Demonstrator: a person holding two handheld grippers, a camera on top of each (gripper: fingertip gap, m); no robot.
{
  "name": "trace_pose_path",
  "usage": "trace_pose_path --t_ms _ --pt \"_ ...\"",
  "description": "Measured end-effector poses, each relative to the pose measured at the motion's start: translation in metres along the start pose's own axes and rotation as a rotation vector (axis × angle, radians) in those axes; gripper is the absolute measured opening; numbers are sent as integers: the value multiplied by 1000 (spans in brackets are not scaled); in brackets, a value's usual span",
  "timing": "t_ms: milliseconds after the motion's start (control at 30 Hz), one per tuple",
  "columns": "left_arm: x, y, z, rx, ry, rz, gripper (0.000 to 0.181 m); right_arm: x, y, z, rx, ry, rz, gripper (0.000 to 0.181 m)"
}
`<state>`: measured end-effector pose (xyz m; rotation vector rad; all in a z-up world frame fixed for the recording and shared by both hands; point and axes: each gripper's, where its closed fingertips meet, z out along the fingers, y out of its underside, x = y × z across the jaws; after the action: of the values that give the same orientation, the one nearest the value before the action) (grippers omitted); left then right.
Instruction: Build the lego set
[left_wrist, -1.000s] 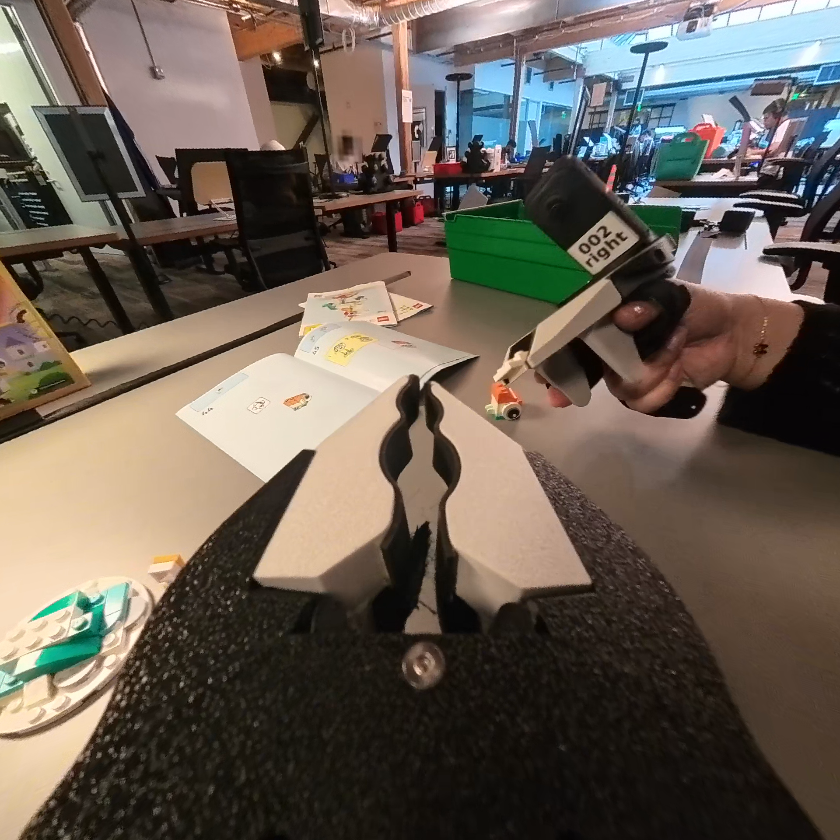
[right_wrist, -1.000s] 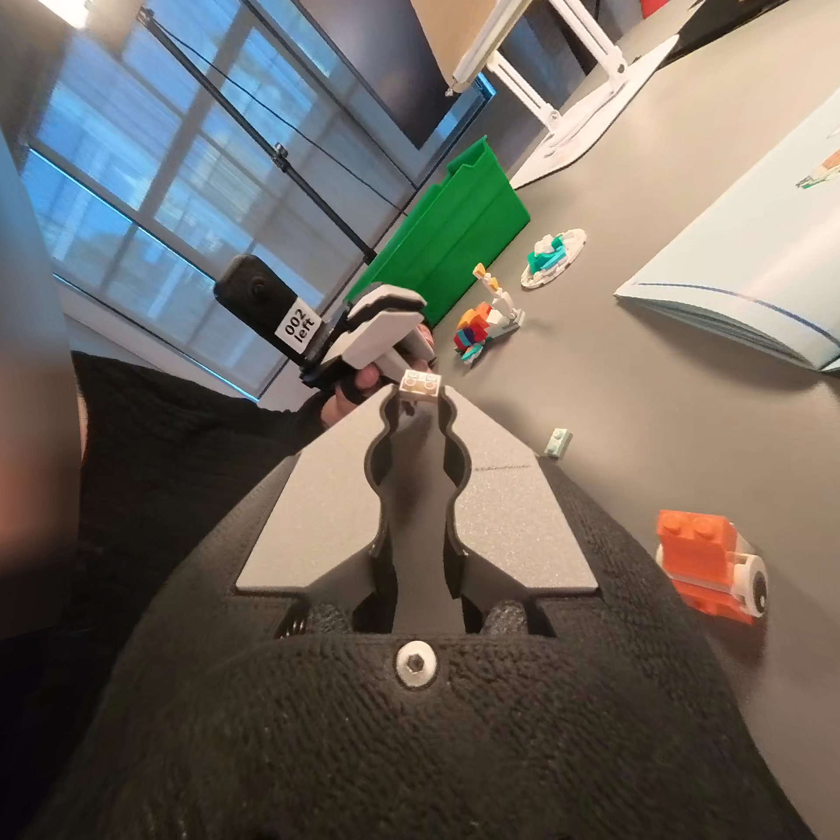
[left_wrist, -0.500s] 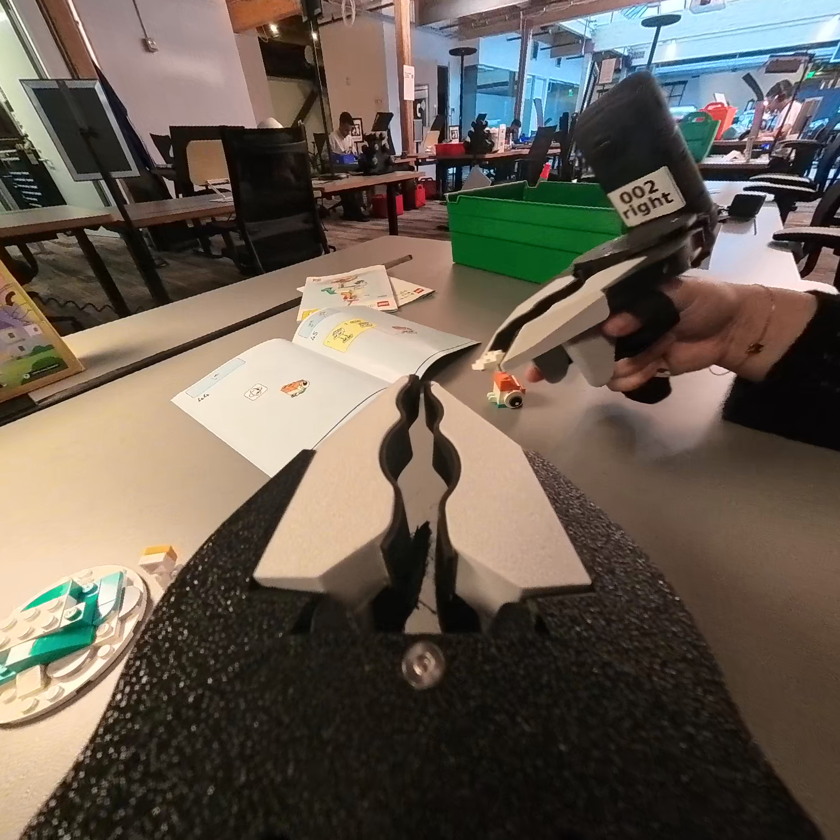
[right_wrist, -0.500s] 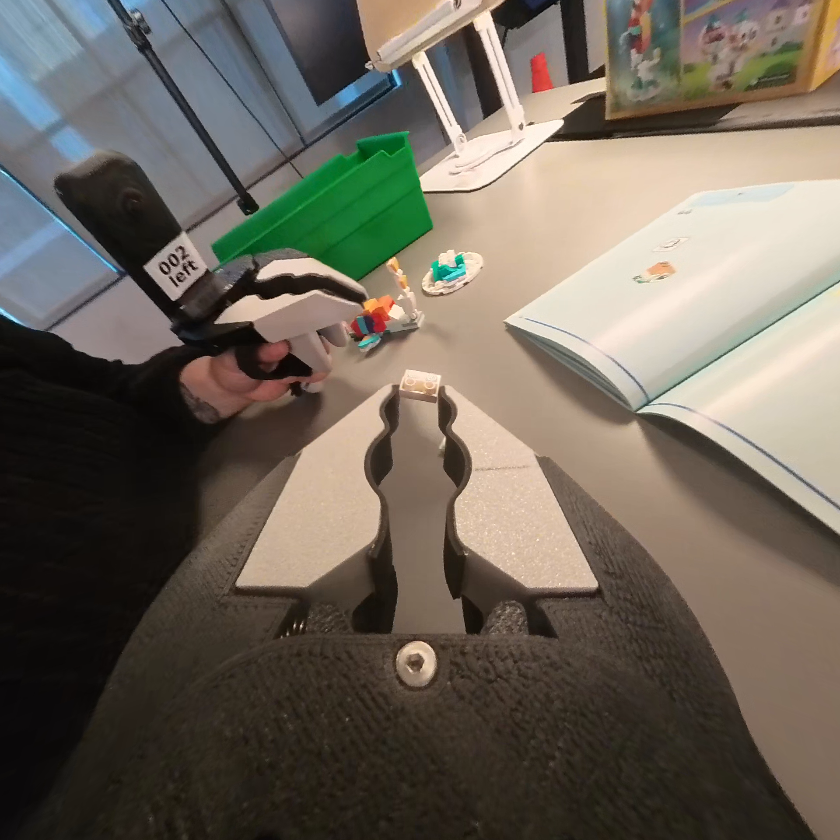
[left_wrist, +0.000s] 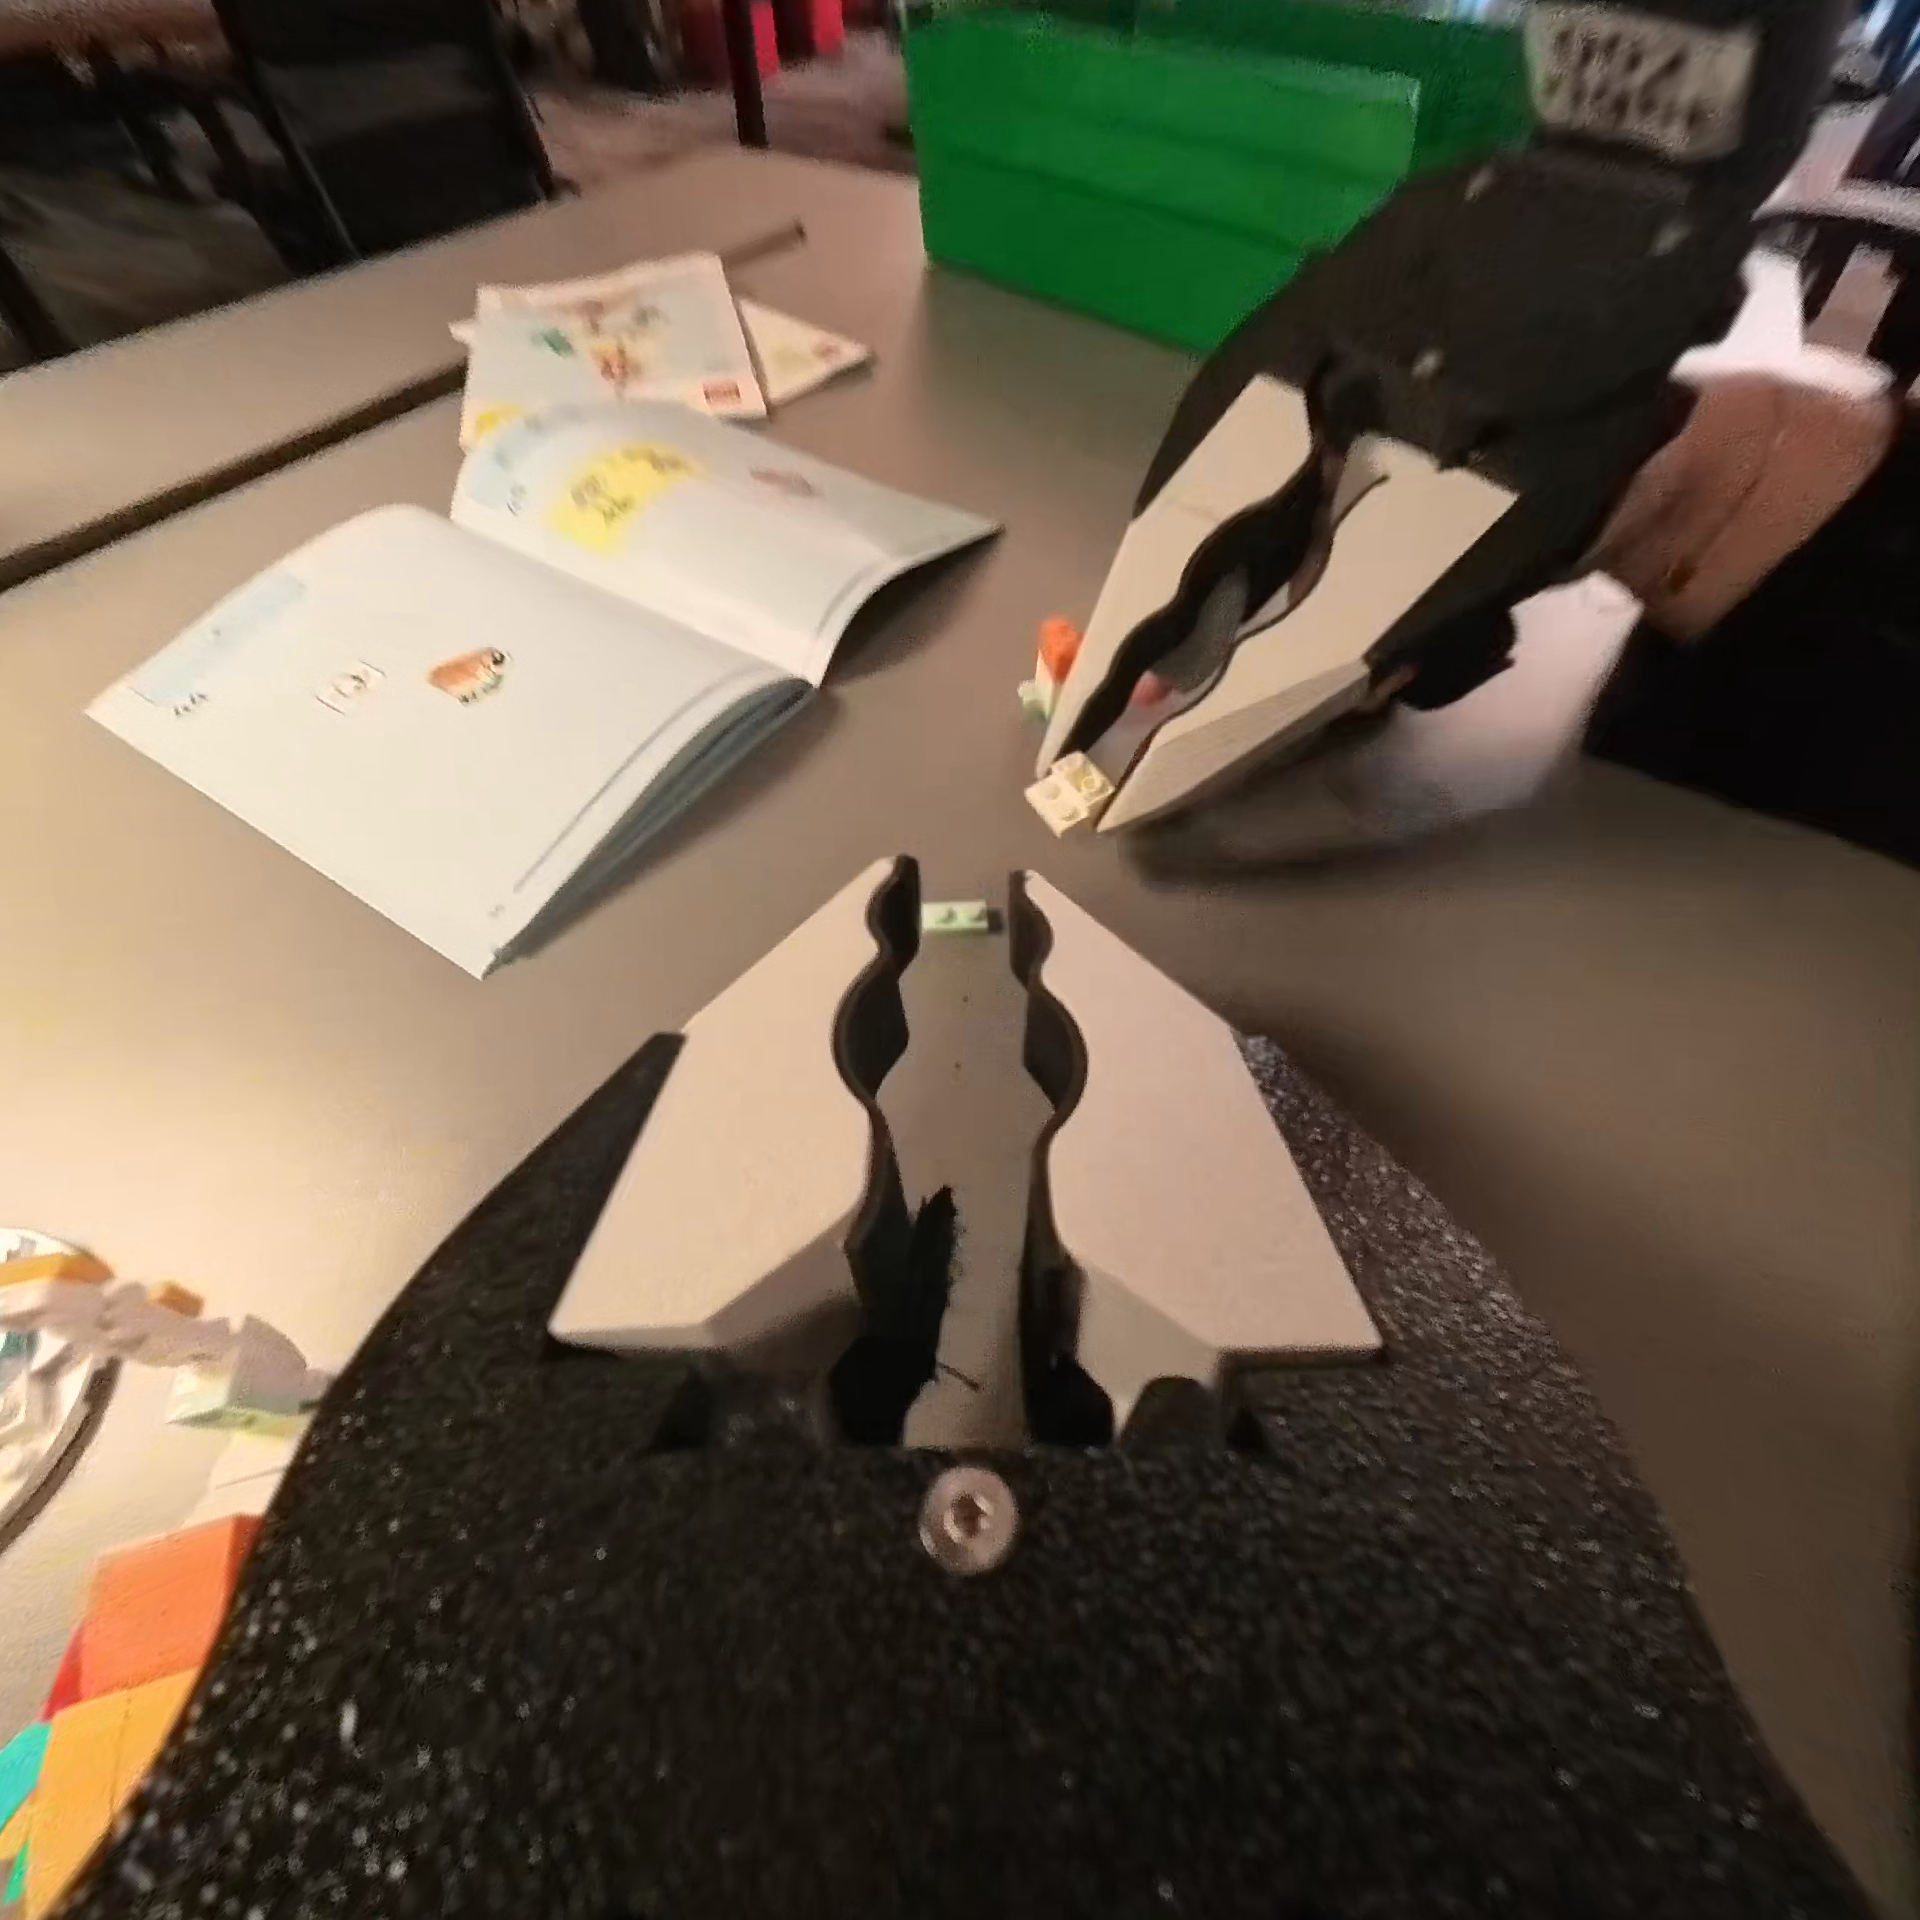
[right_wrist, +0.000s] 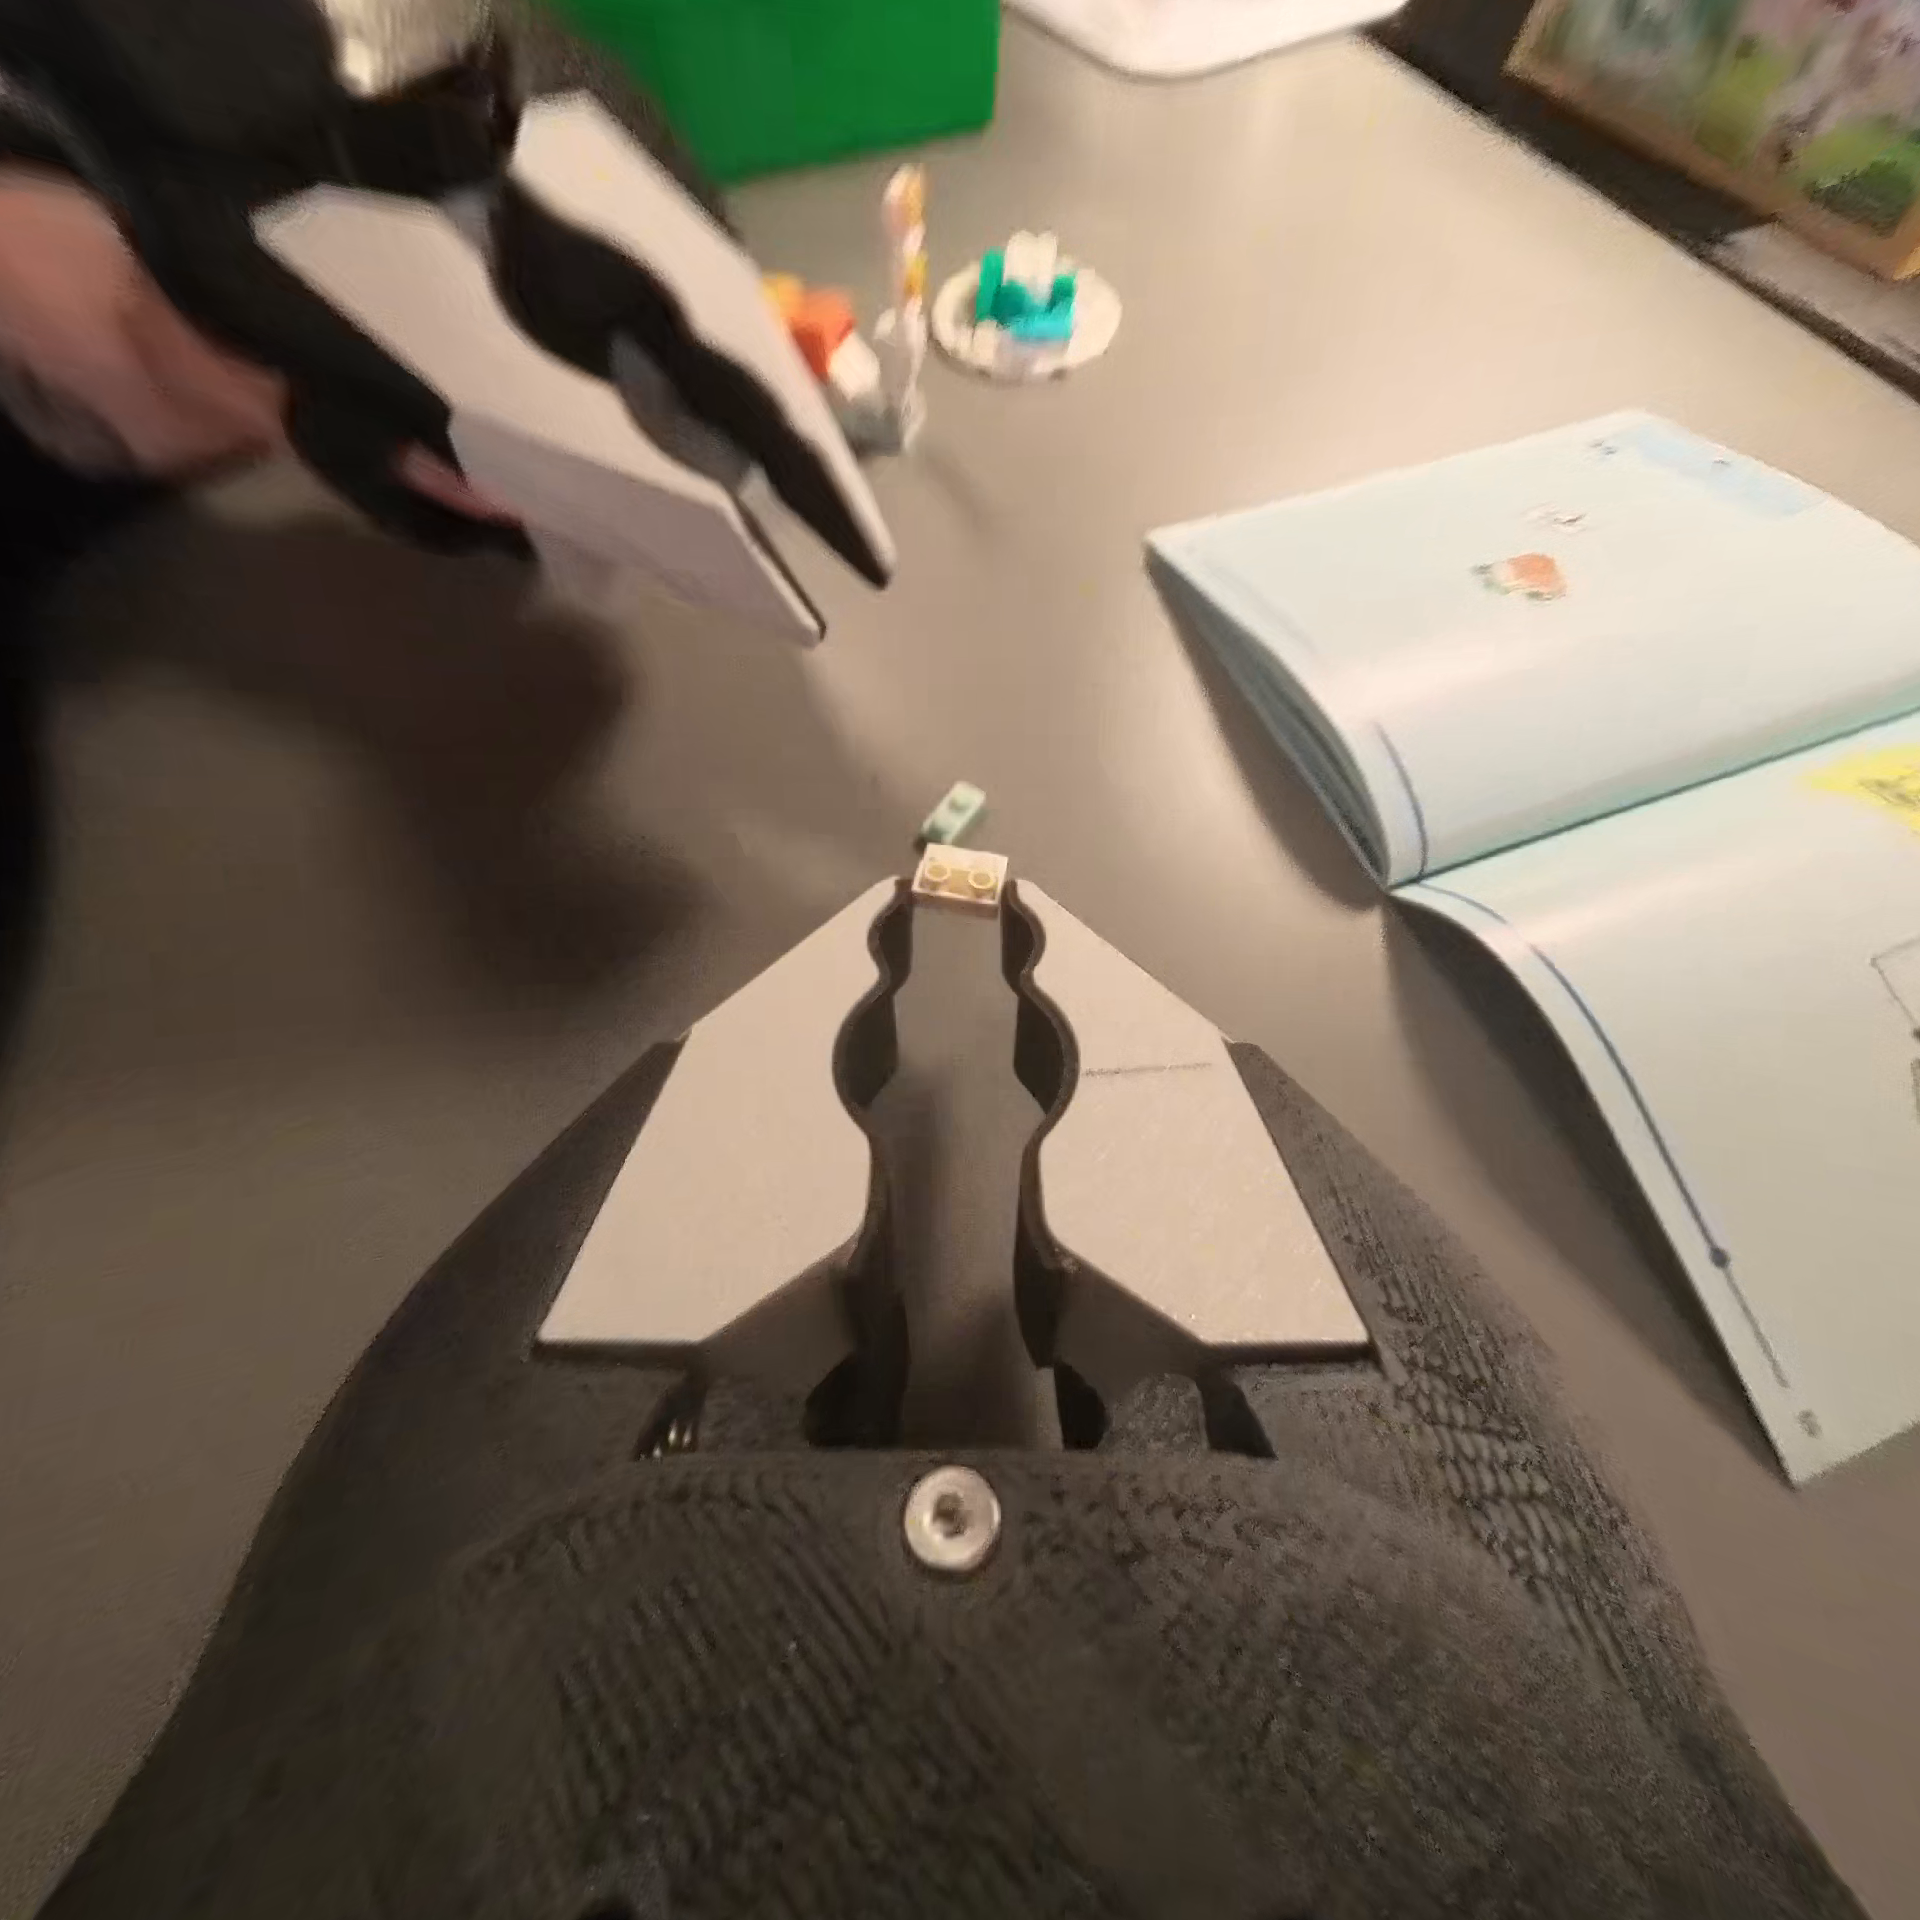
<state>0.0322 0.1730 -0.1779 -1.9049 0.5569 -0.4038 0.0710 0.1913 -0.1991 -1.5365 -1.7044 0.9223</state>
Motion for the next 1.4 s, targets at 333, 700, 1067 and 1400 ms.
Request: trace_pose_path --t_ms 333,700,1067,1400 --pt "14 8 13 -81 96 -62 27 -13 13 4 -85 -39 -91 15" --pt "12 -10 -1 59 154 -131 23 -11 -3 0 20 -76 63 15" --pt "0 23 17 -205 42 -11 25 -3 -10 -5 78 -62 106 15" --pt "-1 31 31 -300 40 15 26 -2 -9 -7 72 -52 64 15"
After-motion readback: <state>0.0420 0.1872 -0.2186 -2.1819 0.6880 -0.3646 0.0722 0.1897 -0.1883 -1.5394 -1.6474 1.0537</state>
